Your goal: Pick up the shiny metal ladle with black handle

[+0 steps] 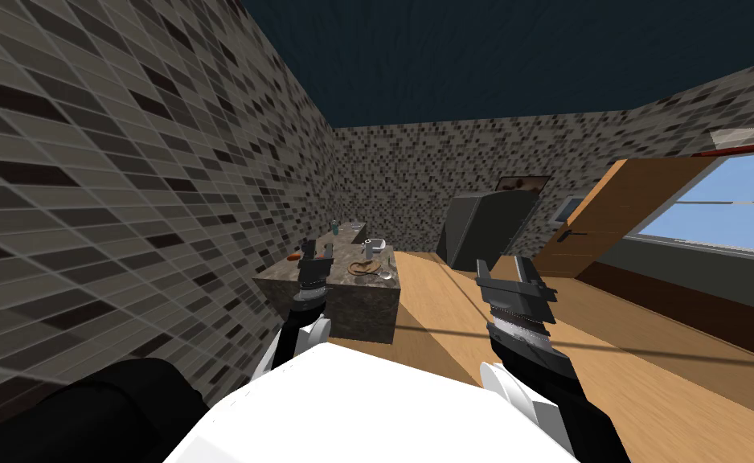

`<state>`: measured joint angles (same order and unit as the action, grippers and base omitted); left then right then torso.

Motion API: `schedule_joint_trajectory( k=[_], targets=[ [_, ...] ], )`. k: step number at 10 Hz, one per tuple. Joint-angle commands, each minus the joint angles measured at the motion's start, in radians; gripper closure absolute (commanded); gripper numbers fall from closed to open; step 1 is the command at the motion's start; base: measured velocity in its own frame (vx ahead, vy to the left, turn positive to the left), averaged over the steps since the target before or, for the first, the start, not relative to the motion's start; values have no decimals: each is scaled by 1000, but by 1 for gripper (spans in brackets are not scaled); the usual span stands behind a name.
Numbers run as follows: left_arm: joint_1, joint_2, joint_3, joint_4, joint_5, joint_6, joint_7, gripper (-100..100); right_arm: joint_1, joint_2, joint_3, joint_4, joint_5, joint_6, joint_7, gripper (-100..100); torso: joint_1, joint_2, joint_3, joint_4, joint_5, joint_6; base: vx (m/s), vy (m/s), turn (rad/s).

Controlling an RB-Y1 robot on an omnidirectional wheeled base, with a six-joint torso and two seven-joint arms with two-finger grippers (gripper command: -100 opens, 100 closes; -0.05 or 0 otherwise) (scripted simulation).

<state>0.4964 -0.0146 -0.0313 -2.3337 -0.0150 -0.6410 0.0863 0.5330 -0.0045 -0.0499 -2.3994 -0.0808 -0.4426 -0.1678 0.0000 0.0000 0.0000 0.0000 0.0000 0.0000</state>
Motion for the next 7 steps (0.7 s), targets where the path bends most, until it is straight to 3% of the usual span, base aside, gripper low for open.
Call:
schedule_joint_trajectory(
  k=[1,6,7],
  targets=[
    [-14,33,0,17,1,12,-3,-100,0,0,0,0,0,0,0,0,0,0,0,0,0,0,-20,11,3],
    [-127,148,0,142,8,116,-24,-100,0,0,0,0,0,0,0,0,4,4,3,1,1,0,-67,49,5],
    [-127,148,0,154,8,116,-24,-100,0,0,0,0,0,0,0,0,4,6,3,1,1,0,-63,29,-3]
  ],
)
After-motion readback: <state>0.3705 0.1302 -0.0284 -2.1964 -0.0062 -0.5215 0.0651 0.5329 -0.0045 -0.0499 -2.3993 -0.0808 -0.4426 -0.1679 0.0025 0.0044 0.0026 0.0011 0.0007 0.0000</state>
